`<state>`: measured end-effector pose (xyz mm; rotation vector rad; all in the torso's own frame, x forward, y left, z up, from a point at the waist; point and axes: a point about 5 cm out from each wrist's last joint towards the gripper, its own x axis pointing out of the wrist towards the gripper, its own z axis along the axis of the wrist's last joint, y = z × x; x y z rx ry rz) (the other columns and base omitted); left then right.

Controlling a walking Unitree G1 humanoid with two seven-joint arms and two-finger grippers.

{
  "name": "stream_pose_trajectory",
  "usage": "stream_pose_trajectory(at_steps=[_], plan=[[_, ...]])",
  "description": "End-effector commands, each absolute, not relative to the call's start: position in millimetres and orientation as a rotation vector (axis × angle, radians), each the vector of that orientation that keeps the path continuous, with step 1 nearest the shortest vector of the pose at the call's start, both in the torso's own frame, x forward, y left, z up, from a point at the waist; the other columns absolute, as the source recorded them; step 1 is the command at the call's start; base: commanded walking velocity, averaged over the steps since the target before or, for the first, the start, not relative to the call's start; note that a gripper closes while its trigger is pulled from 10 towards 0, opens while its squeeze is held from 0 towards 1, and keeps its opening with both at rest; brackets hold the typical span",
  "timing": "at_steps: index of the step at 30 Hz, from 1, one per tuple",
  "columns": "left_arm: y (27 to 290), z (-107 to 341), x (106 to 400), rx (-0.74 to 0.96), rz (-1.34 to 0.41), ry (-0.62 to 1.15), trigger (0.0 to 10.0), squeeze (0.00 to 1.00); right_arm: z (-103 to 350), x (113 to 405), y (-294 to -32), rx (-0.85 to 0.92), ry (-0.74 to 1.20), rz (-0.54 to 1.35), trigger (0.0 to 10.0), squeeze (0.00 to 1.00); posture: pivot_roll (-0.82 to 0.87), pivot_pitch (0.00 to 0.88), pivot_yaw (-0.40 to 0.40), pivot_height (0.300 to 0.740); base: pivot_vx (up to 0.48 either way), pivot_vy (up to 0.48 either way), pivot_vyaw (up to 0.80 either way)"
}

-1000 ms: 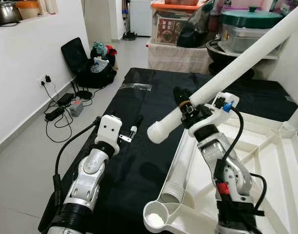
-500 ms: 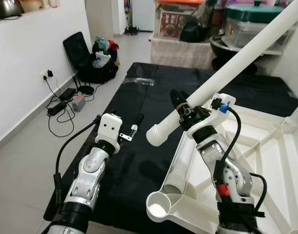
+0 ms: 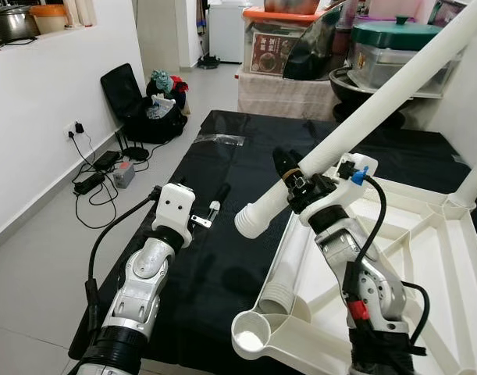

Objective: Building children table

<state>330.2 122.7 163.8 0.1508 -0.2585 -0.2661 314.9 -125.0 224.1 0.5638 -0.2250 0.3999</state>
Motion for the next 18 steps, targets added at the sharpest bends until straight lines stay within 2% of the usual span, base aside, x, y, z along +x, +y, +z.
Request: stream_pose_trajectory(at_steps=[1,4,7,18], plan=[[123.5,159.1,328.6,0.143,-0.268,-0.235,10.0,0.0,225.4,312.8,-123.5,0.558,-0.226,0.409,0.0,0.0,0.03,0.0,-0.064,0.74,0.0,0.0,0.0],[123.5,159.1,328.6,0.143,-0.268,-0.235,10.0,0.0,225.4,312.8,-123.5,0.558,-0.226,0.409,0.0,0.0,0.03,0.0,-0.064,0.74,0.0,0.0,0.0],[121.0,158.2,329.1,0.14,-0.277,-0.229,10.0,0.0,224.7,313.4,-119.8,0.57,-0.218,0.415,0.0,0.0,0.03,0.0,-0.063,0.74,0.0,0.457,0.0],[120.1,158.2,330.0,0.144,-0.292,-0.228,10.0,0.0,224.8,313.2,-114.8,0.608,-0.2,0.429,0.0,0.0,0.03,0.0,-0.053,0.74,0.0,0.466,-0.78]])
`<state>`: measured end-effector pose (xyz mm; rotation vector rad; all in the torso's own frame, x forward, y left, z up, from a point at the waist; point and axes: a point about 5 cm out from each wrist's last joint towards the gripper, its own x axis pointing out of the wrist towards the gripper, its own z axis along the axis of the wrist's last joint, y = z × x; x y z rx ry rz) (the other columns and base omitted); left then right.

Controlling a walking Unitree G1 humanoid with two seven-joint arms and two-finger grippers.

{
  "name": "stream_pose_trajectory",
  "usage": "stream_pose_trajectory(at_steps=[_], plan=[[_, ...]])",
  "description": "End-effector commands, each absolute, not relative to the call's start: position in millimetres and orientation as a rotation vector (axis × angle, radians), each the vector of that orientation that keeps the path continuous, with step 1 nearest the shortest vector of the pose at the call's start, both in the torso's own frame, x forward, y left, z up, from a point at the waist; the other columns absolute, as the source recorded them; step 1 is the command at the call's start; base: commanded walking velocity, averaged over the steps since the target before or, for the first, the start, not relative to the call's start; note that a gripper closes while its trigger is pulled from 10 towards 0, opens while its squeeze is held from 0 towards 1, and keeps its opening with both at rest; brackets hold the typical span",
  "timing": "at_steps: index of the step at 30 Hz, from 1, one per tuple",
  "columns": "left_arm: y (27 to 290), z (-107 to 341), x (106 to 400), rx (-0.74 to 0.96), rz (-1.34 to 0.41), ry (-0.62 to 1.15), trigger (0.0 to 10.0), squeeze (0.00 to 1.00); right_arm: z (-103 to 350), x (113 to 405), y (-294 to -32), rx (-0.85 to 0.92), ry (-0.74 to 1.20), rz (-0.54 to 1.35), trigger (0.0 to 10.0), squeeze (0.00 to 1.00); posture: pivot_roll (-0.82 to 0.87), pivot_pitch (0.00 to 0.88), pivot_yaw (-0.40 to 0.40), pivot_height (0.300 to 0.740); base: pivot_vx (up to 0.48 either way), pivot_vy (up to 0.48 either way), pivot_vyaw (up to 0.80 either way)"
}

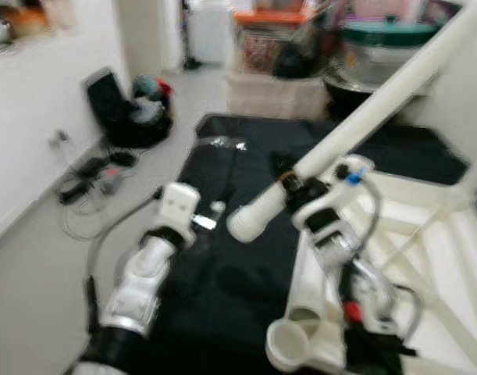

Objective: Building children table

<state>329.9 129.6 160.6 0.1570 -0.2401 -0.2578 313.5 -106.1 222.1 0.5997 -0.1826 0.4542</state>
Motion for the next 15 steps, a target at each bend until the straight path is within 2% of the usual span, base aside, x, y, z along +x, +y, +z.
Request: stream_pose_trajectory(at_steps=[1,15], plan=[[120.1,158.2,330.0,0.144,-0.292,-0.228,10.0,0.0,224.8,313.2,-114.8,0.608,-0.2,0.429,0.0,0.0,0.03,0.0,-0.053,0.74,0.0,0.461,-0.8],[121.0,156.8,329.3,0.17,-0.285,-0.233,10.0,0.0,227.8,310.4,-126.2,0.527,-0.226,0.397,0.0,0.0,0.01,0.0,-0.05,0.74,0.0,0.0,0.0]])
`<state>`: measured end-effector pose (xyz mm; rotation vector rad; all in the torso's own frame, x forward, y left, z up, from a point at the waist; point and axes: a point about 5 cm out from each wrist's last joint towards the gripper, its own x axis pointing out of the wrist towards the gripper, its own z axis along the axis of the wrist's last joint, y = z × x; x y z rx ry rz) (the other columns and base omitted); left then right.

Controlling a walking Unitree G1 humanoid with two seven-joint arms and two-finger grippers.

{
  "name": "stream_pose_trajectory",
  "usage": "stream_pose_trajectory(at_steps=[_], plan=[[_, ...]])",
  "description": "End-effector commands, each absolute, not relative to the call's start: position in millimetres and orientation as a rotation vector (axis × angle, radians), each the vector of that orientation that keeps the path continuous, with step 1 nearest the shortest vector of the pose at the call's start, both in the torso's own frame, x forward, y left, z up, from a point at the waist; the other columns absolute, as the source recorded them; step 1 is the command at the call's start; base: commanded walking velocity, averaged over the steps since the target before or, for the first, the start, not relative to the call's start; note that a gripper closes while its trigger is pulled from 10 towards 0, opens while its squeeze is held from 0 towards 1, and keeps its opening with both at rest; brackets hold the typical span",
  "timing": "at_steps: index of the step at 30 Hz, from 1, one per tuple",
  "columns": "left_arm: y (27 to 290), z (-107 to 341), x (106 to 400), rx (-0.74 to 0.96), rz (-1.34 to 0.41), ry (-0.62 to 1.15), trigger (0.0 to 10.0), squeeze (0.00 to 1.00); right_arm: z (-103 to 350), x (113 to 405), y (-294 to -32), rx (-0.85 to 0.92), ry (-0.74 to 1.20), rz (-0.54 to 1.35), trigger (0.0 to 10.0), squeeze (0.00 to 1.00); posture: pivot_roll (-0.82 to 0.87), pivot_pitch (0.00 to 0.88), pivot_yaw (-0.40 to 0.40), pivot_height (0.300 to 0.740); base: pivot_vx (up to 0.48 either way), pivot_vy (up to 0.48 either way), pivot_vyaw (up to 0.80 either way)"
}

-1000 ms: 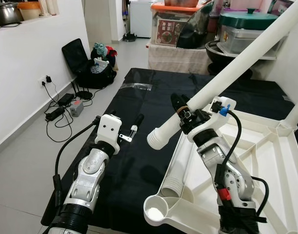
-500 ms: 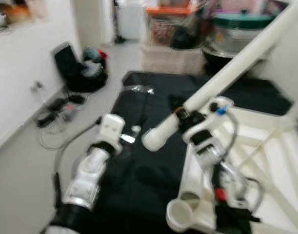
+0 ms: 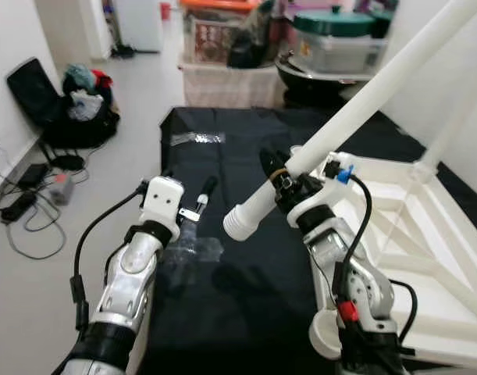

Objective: Building children table

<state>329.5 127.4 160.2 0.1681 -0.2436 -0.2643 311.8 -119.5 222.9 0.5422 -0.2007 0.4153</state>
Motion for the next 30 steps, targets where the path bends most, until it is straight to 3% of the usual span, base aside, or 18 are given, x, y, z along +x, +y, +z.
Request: stream_pose_trajectory(at_steps=[1,9,19,30], plan=[[119.7,156.3,329.4,0.177,-0.29,-0.231,10.0,0.0,227.7,310.0,-126.8,0.523,-0.226,0.395,0.0,0.0,0.01,0.0,-0.05,0.74,0.0,0.0,0.0],[118.9,153.8,329.3,0.21,-0.293,-0.219,10.0,0.0,225.1,308.6,-123.3,0.501,-0.215,0.408,0.0,0.0,0.02,0.0,-0.056,0.74,0.0,-0.461,0.0],[118.1,154.3,328.5,0.205,-0.294,-0.221,10.0,0.0,225.5,307.8,-122.5,0.479,-0.217,0.413,0.0,0.0,0.02,0.0,-0.055,0.74,0.0,-0.468,0.41],[121.2,156.3,327.6,0.161,-0.292,-0.229,10.0,0.0,225.8,308.2,-122.1,0.489,-0.219,0.41,0.0,0.0,0.02,0.0,-0.053,0.74,0.0,0.0,0.49]])
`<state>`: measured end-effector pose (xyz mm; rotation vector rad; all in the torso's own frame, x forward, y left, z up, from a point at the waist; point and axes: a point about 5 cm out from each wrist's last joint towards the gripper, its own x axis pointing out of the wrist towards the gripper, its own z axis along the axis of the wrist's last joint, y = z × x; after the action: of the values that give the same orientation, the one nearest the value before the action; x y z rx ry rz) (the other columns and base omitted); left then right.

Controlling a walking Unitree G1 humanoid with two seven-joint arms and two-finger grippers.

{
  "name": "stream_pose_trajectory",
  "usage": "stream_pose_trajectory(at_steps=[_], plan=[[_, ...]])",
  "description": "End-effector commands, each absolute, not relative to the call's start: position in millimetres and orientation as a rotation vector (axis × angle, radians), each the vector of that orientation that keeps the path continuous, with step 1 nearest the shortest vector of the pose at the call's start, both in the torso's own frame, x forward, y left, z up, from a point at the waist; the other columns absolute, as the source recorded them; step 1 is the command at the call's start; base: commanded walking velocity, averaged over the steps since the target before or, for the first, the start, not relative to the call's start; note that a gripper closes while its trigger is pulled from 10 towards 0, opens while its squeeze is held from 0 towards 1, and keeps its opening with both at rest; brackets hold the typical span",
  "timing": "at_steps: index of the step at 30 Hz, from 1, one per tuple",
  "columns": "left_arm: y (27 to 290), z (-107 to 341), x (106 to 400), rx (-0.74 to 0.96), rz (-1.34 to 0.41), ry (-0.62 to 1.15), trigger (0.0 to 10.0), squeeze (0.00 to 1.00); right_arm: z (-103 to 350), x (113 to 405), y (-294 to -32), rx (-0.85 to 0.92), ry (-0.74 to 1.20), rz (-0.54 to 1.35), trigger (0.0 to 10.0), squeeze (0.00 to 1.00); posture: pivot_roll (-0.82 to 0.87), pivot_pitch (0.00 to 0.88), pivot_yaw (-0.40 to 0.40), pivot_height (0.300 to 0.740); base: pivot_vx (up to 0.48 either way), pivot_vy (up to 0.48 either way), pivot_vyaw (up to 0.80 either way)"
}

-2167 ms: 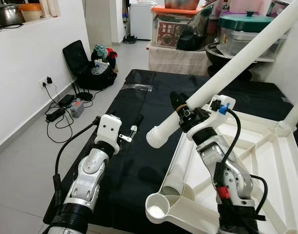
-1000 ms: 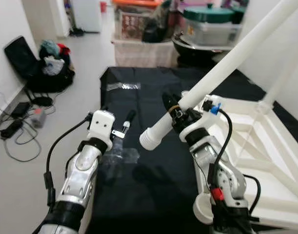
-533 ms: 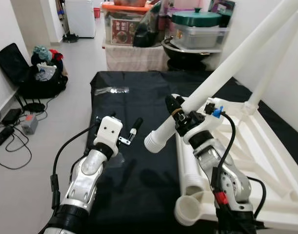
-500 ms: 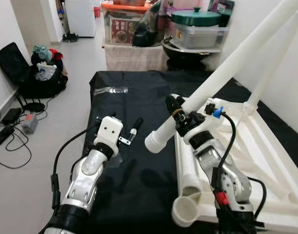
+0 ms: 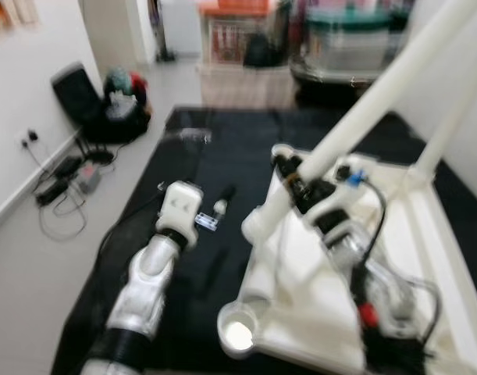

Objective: Building children table

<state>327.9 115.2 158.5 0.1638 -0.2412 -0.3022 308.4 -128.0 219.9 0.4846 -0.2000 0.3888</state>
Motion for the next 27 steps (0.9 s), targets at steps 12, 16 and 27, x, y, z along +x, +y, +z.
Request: stream_pose_trajectory(at_steps=[12,16,27], plan=[[119.4,154.4,327.4,0.149,-0.303,-0.212,10.0,0.0,224.0,308.8,-123.7,0.536,-0.194,0.407,0.0,0.0,0.02,0.0,-0.056,0.74,0.0,0.08,-0.47],[117.9,154.5,327.8,0.144,-0.307,-0.209,10.0,0.0,225.8,308.8,-123.8,0.529,-0.201,0.411,0.0,0.0,0.01,0.0,-0.056,0.74,0.0,0.476,-0.8],[119.3,154.9,324.7,0.139,-0.301,-0.226,10.0,0.0,225.3,306.7,-123.9,0.507,-0.204,0.411,0.0,0.0,0.02,0.0,-0.061,0.74,0.0,0.21,-0.33]])
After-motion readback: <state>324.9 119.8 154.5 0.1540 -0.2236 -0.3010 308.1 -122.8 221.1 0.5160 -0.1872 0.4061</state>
